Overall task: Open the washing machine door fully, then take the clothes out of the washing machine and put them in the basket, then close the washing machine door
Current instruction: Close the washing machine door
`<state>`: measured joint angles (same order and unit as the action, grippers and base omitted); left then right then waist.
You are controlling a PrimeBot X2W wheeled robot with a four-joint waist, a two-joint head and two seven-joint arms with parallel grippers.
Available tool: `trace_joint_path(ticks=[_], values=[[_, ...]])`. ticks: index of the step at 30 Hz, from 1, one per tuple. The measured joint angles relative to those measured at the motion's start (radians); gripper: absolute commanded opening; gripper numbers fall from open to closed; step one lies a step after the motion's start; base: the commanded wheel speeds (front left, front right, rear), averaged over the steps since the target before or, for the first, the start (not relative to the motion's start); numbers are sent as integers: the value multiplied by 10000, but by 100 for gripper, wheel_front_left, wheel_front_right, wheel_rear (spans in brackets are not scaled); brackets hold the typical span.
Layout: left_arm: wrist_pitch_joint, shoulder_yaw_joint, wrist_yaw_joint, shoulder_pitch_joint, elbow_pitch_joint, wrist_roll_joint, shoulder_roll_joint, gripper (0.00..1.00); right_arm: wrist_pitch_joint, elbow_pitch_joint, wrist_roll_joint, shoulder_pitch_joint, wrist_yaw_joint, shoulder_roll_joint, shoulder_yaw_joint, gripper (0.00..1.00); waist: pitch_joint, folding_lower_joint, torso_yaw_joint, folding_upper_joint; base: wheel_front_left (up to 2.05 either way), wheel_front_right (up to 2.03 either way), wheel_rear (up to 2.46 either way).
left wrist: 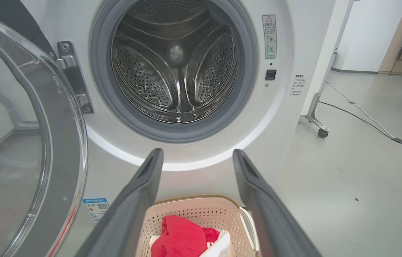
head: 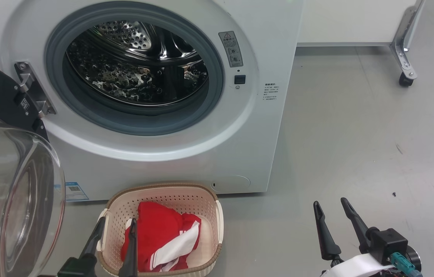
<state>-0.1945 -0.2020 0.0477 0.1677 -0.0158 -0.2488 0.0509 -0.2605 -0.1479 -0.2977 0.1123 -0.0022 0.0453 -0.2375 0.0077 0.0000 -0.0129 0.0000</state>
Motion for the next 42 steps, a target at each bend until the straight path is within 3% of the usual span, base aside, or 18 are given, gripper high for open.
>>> trace_joint_path(ticks=[17,42], values=[[176,8,174,130,491,221,29,100,0,50,0,0,0,-6,13,100,10,0,7,0,-35,40,-4],[408,-171,163,169,924,257,134,100,0,96,13,-20,6,-15,86,100,201,0,53,0,-96,101,-6]])
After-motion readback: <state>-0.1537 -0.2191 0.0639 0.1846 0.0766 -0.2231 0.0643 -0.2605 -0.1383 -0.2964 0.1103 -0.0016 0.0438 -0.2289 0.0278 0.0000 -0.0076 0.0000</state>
